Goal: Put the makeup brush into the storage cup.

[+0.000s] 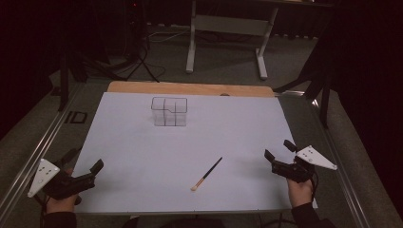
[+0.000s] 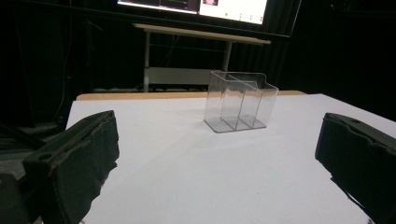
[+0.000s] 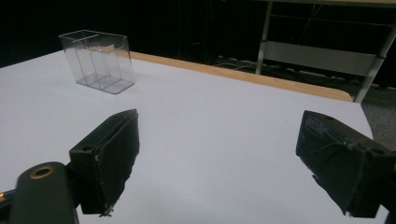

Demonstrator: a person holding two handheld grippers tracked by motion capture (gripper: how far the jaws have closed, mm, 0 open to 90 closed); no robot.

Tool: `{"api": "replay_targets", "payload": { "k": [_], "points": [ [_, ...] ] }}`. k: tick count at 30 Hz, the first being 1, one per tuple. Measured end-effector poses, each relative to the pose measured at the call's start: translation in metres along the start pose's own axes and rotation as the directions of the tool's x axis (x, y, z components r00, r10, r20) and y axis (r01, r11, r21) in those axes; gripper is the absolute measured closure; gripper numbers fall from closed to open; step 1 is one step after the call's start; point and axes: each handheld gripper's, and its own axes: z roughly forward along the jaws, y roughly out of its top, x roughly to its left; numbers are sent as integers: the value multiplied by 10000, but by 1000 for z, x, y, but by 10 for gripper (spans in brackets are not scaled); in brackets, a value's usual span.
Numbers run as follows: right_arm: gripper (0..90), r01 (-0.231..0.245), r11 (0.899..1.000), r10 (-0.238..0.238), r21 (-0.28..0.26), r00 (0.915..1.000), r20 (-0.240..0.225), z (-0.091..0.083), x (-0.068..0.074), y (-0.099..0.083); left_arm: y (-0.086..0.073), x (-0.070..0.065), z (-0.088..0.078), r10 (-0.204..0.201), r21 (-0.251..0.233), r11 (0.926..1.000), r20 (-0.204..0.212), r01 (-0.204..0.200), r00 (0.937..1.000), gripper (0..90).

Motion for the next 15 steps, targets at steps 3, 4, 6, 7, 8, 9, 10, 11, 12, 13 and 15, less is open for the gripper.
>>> {"api": "replay_targets", "payload": {
  "k": [3,4,6,7,8,9,10,11,12,13,15],
  "points": [
    [132,17,10000,-16,70,10000,-58,0,0,0,0,0,0,0,-8,10000,-5,0,10000,0],
    [133,-2,10000,2,74,10000,-73,-1,0,0,0,-1,-1,-8,-8,10000,-1,8,10000,0],
    [133,-2,10000,2,77,9999,-105,-1,0,1,0,-1,-1,16,-11,10000,-2,-16,10000,0],
    [133,-16,10000,18,94,9999,-162,-1,0,1,0,-1,-1,19,-26,10000,20,-19,10000,0],
    [133,-23,9999,25,122,9998,-173,-1,0,1,0,-1,-1,20,-19,10000,30,-20,10000,0],
    [133,-24,9999,28,170,9998,-204,0,1,1,0,-1,-1,26,-14,10000,20,-26,10000,0],
    [133,-24,9999,28,170,9998,-204,0,1,1,0,-1,-1,26,-14,10000,20,-26,10000,0],
    [133,0,9998,5,185,9997,-243,0,1,2,0,-1,0,6,-13,10000,56,-6,10000,0],
    [133,11,9998,-6,214,9997,-252,0,3,2,0,-1,0,-27,-3,10000,84,27,10000,0],
    [133,-93,9997,99,227,9995,-285,0,3,3,0,-2,0,-22,4,10000,145,22,9999,0],
    [132,-91,9997,98,224,9994,-340,-1,4,6,0,-2,0,13,12,10000,152,-13,9999,0]
  ]
}}
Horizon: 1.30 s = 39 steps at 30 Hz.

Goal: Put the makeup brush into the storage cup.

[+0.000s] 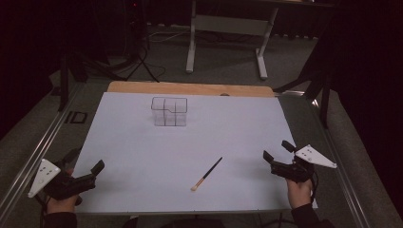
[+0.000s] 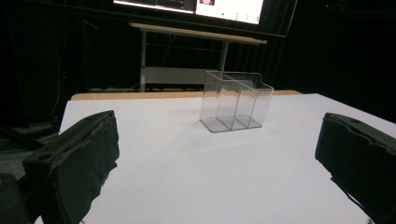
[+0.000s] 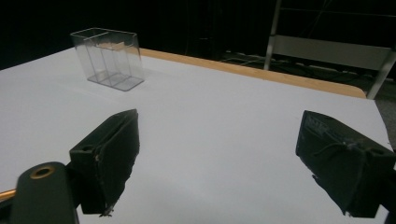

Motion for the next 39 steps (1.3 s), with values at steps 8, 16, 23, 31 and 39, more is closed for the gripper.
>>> {"api": "replay_targets", "payload": {
  "k": [8,16,23,31,39],
  "points": [
    [130,230,9996,-220,170,9980,-587,0,5,17,1,-1,-1,16,-41,10000,39,-16,10000,0],
    [134,1074,9917,-944,709,9815,-1664,10,5,37,0,-2,0,58,22,10000,66,-58,10000,0],
    [133,1987,9693,-1491,1448,9434,-2962,30,13,43,0,-3,1,96,95,9999,89,-97,9999,0],
    [133,3197,9155,-1728,2443,8607,-4789,62,27,35,0,-2,1,128,142,9998,124,-130,9998,0],
    [139,4070,8573,-1459,3152,7793,-6094,89,40,19,0,-2,1,129,148,9998,122,-130,9998,0]
  ]
}}
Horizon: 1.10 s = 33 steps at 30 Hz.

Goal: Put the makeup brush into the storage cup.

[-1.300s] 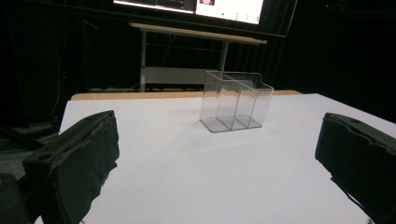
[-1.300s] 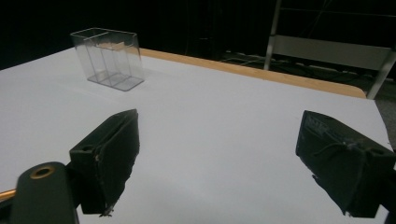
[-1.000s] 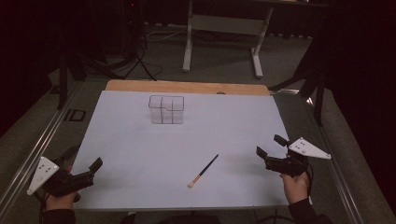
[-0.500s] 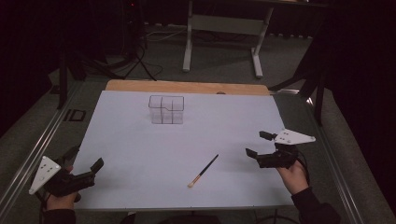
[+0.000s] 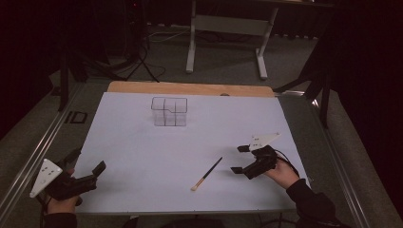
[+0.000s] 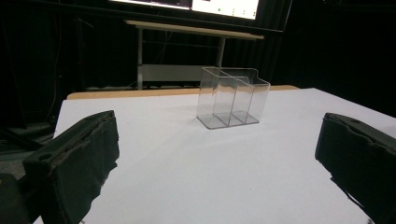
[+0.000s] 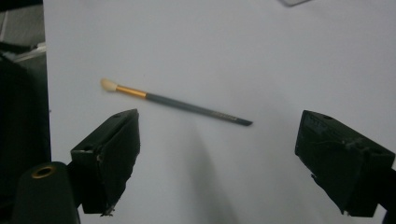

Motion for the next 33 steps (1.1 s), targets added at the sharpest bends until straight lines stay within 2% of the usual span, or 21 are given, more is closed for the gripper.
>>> {"api": "replay_targets", "payload": {
  "k": [2,7,9,11,12,15,16,17,19,20,21,22,23,24,27,29,31,33],
  "points": [
    [139,98,9999,-94,117,9996,-262,6,0,0,0,0,0,-7,2,10000,-11,7,10000,0],
    [139,248,9988,-224,413,9982,-561,15,-1,2,0,0,0,-12,10,10000,18,12,10000,0],
    [139,441,9967,-386,676,9960,-811,20,-1,4,0,0,0,11,9,10000,15,-11,10000,0],
    [139,671,9921,-553,1057,9923,-1107,24,-1,6,0,0,0,-4,5,10000,22,4,10000,0],
    [139,946,9857,-763,1398,9885,-1309,28,-2,8,0,0,0,-5,9,10000,15,5,10000,0],
    [139,1175,9760,-859,1833,9814,-1716,33,-3,11,0,0,0,-9,11,10000,15,8,10000,0],
    [139,1175,9760,-859,1833,9814,-1716,33,-3,11,0,0,0,-2,10,10000,13,2,10000,0],
    [139,1376,9680,-955,2098,9753,-1990,36,-5,15,0,0,0,-17,9,10000,20,17,10000,0],
    [139,1622,9603,-1100,2270,9678,-2263,39,-5,18,0,0,0,-11,11,10000,17,11,10000,0],
    [139,1622,9603,-1100,2270,9678,-2263,39,-5,18,0,0,0,-21,3,10000,21,21,10000,0],
    [139,2040,9479,-1437,2448,9593,-2431,41,-5,23,0,1,0,-24,7,10000,17,24,10000,0],
    [139,2040,9479,-1437,2448,9593,-2431,41,-5,23,0,1,0,-24,7,10000,17,24,10000,0],
    [138,2363,9359,-1631,2614,9480,-2732,43,-4,27,-1,1,0,-28,4,10000,16,28,10000,0],
    [138,2363,9359,-1631,2614,9480,-2732,43,-4,27,-1,1,0,-28,4,10000,16,28,10000,0],
    [138,2779,9177,-1852,2840,9315,-3130,47,-3,34,-1,0,0,-40,23,10000,22,40,10000,0],
    [138,2937,9043,-1901,3098,9268,-3238,50,-4,39,0,0,0,-5,18,10000,35,5,10000,0],
    [140,3265,8881,-2138,3235,9166,-3379,52,-3,45,0,0,0,-14,23,10000,39,14,10000,0],
    [143,3714,8638,-2401,3405,8975,-3700,54,-1,53,-1,1,0,-48,17,10000,31,48,10000,0]
  ]
}}
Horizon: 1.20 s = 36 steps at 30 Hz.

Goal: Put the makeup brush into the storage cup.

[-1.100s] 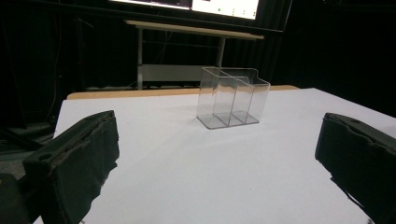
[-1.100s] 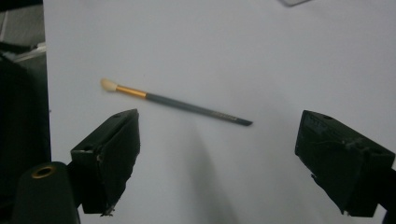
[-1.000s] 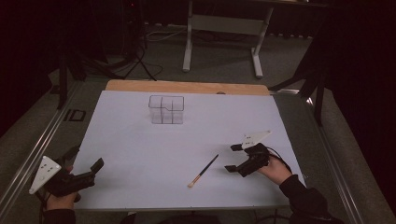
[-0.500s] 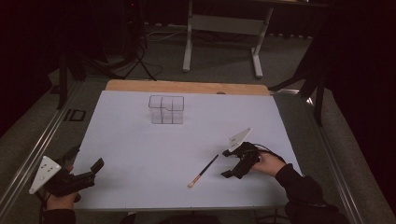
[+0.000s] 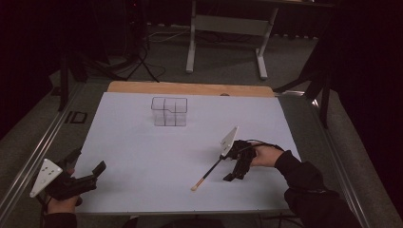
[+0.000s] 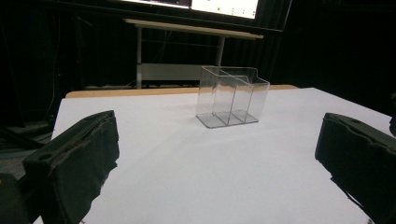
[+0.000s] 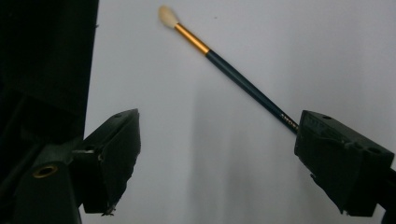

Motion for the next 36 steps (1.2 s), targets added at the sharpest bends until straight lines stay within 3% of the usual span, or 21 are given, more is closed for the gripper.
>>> {"api": "replay_targets", "payload": {
  "k": [4,8,12,14,17,19,20,21,22,26,28,30,32,36],
  "points": [
    [144,398,9987,-395,319,9992,-106,1,-2,7,0,0,-1,-12,4,10000,0,12,10000,0],
    [149,445,9963,-438,732,9990,-111,0,-4,15,0,0,-1,6,2,10000,17,-6,10000,0],
    [164,725,9881,-713,1356,9974,-137,2,-6,20,0,0,-1,-5,9,10000,18,5,10000,0],
    [163,951,9816,-917,1657,9954,-280,4,-6,21,0,0,-1,-17,16,10000,26,17,10000,0],
    [157,1567,9634,-1558,2175,9876,-215,11,-2,25,0,0,0,5,31,10000,41,-5,10000,0],
    [146,1652,9592,-1618,2293,9863,-337,12,-1,26,0,0,0,-7,31,10000,39,7,10000,0],
    [162,1891,9494,-1776,2508,9817,-680,16,0,30,0,0,0,-6,33,10000,32,6,10000,0],
    [162,1891,9494,-1776,2508,9817,-680,16,0,30,0,0,-1,-33,27,10000,31,33,10000,0],
    [168,2294,9351,-2222,2701,9733,-574,19,0,33,0,0,-1,-28,34,10000,11,28,10000,0],
    [168,2487,9230,-2395,2935,9685,-673,21,0,39,-1,0,-2,-46,16,10000,29,46,10000,0],
    [256,3053,9062,-3031,2924,9514,-540,22,1,45,-1,0,-2,-45,18,10000,25,45,10000,0],
    [313,3376,8954,-3342,2904,9404,-630,23,1,49,-1,0,-2,-55,18,10000,24,55,10000,0],
    [367,3778,8794,-3715,2896,9251,-787,24,3,52,-1,0,-2,-50,29,10000,19,50,10000,0],
    [443,4269,8478,-4219,3147,9024,-874,29,2,57,-2,0,-1,-29,72,10000,17,29,10000,0]
  ]
}}
